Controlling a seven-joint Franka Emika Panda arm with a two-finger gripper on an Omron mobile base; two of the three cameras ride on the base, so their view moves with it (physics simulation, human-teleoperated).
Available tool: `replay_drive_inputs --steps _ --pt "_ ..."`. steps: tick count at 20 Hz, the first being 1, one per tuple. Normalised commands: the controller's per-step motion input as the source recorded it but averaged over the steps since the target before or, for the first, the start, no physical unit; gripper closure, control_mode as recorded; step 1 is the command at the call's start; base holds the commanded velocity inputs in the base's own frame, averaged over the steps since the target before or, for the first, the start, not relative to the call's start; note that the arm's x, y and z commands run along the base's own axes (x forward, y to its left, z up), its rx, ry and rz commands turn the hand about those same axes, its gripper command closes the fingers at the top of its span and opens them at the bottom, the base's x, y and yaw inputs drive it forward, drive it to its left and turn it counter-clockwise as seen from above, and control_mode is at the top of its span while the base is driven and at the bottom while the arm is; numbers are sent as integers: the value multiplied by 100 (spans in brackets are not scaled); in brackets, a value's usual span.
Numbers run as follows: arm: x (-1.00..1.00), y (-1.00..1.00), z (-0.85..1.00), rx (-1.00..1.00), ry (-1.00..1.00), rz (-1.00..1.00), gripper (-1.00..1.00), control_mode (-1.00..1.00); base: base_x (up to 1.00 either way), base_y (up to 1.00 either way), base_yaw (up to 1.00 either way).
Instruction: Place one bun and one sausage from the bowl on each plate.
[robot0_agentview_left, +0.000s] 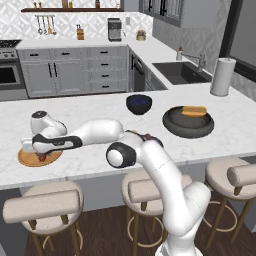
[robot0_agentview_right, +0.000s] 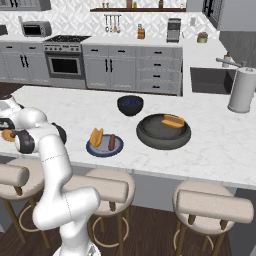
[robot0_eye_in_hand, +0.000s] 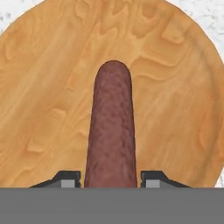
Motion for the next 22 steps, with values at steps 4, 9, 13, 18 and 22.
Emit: replay_drive_inputs --steps 4,9,13,18,22 --pt "1 -5 -11 0 0 0 -100 -100 0 0 0" --pt "-13 -53 29 2 -5 0 -100 -100 0 0 0" --pt "-48 -95 37 9 -5 -2 -100 -100 0 0 0" --pt "-75 -100 4 10 -2 -4 -100 -100 0 0 0" --pt "-49 -100 19 19 -2 -4 -100 -100 0 0 0"
